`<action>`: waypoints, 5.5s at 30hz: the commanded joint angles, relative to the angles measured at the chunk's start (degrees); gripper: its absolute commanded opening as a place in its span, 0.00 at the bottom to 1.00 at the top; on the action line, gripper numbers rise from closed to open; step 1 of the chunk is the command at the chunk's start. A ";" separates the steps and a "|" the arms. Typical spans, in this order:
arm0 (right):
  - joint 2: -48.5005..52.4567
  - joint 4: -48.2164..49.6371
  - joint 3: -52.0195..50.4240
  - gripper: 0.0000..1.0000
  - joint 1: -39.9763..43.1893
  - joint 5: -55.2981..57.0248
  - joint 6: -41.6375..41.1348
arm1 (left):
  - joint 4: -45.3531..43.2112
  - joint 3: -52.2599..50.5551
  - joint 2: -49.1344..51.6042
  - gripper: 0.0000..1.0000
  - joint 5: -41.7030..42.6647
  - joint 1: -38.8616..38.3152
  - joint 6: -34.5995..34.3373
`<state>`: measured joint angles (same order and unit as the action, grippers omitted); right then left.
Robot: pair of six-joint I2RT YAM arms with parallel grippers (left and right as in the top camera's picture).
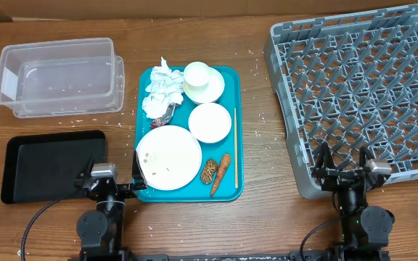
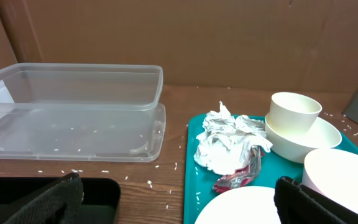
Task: Sort waste into correct bins and load items into the dishwasher
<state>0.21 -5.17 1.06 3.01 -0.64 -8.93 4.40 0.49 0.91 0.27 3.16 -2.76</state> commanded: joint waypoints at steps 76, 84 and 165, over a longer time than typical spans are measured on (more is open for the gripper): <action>-0.04 0.37 -0.61 1.00 0.46 -0.11 0.39 | -11.32 15.04 7.76 1.00 18.36 0.59 -36.35; -0.04 0.37 -0.61 1.00 0.44 -0.11 0.39 | 22.67 55.41 45.59 1.00 25.38 0.57 -11.04; -0.04 0.37 -0.61 1.00 0.46 -0.11 0.39 | 37.55 96.45 124.15 0.04 -3.21 -14.93 -3.65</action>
<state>0.32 -5.15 1.06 3.03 -0.64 -8.95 42.11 95.53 124.42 -3.49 -11.27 -6.79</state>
